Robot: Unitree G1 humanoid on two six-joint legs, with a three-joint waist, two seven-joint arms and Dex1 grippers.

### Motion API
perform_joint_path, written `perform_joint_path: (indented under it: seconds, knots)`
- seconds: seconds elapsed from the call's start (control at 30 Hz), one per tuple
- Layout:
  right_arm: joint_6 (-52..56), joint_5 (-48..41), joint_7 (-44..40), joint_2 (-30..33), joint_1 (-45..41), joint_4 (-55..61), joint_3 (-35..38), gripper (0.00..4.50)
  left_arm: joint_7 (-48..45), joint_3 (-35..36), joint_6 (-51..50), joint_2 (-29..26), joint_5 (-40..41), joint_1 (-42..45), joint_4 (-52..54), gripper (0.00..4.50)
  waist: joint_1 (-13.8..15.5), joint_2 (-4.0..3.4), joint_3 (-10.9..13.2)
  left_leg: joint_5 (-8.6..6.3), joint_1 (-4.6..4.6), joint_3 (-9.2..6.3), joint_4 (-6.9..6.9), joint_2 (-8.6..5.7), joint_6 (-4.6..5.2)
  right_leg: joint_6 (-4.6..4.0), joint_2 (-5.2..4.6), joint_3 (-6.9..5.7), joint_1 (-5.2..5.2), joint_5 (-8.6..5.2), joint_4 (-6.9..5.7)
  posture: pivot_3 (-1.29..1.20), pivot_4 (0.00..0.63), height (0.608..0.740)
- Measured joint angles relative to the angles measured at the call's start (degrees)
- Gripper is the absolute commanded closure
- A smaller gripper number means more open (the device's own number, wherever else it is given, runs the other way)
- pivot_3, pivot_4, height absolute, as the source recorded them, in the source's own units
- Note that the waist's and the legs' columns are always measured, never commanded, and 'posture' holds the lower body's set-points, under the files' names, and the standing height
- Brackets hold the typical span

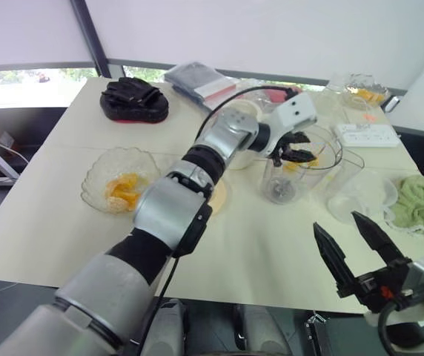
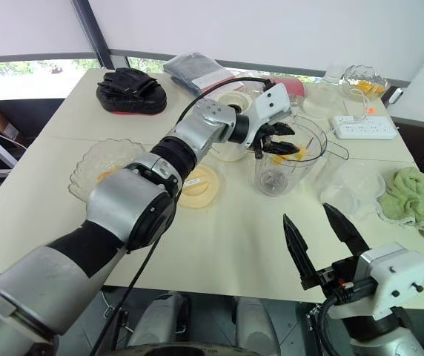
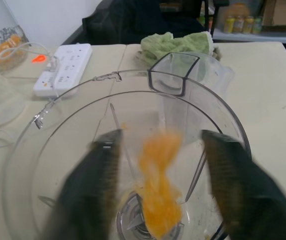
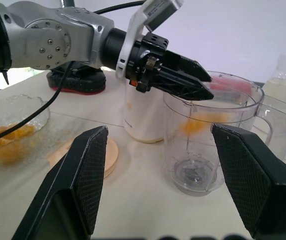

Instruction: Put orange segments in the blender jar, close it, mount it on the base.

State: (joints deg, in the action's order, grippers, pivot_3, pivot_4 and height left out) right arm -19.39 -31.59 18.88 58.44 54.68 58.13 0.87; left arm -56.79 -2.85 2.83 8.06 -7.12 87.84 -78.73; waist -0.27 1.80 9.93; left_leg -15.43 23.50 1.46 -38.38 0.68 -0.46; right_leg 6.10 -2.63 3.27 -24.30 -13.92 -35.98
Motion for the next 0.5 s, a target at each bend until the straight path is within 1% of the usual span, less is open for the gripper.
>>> perform_joint_path:
  seconds: [0.2,0.3,0.4,0.5]
  knots:
    - [-0.4,-0.1,3.0,3.0,-0.3,0.0,-0.7,1.04,0.3,3.7,1.0,0.0,1.4,0.2,0.0,0.61,0.5,-0.01,0.0,0.00,0.00,0.01,-0.03,0.00,0.00,-0.01,0.00,0.00,0.01,0.00,-0.01,0.00,0.150,0.740]
    - [-0.7,-0.6,3.2,3.4,1.2,0.0,0.2,1.04,-0.3,6.3,1.0,-0.3,3.1,0.9,0.0,0.61,1.0,-0.01,0.0,0.00,0.01,0.01,-0.04,0.00,0.00,-0.01,0.01,0.00,0.01,0.00,-0.01,0.00,0.150,0.740]
    - [-0.6,-1.3,3.1,3.0,3.2,0.0,2.2,1.04,-3.1,9.1,0.6,-1.6,5.9,2.6,0.1,0.61,1.1,-0.02,0.0,0.00,0.04,0.01,-0.05,0.00,0.00,0.00,0.01,0.00,0.01,0.00,0.00,0.00,0.150,0.740]
    - [-0.1,-1.6,2.5,0.9,5.6,0.0,4.7,1.04,-8.1,11.9,-0.9,-3.7,9.2,4.1,0.9,0.61,1.0,-0.02,0.0,0.00,0.04,0.01,-0.06,0.01,0.00,0.00,0.01,0.00,0.01,0.00,0.00,0.00,0.150,0.740]
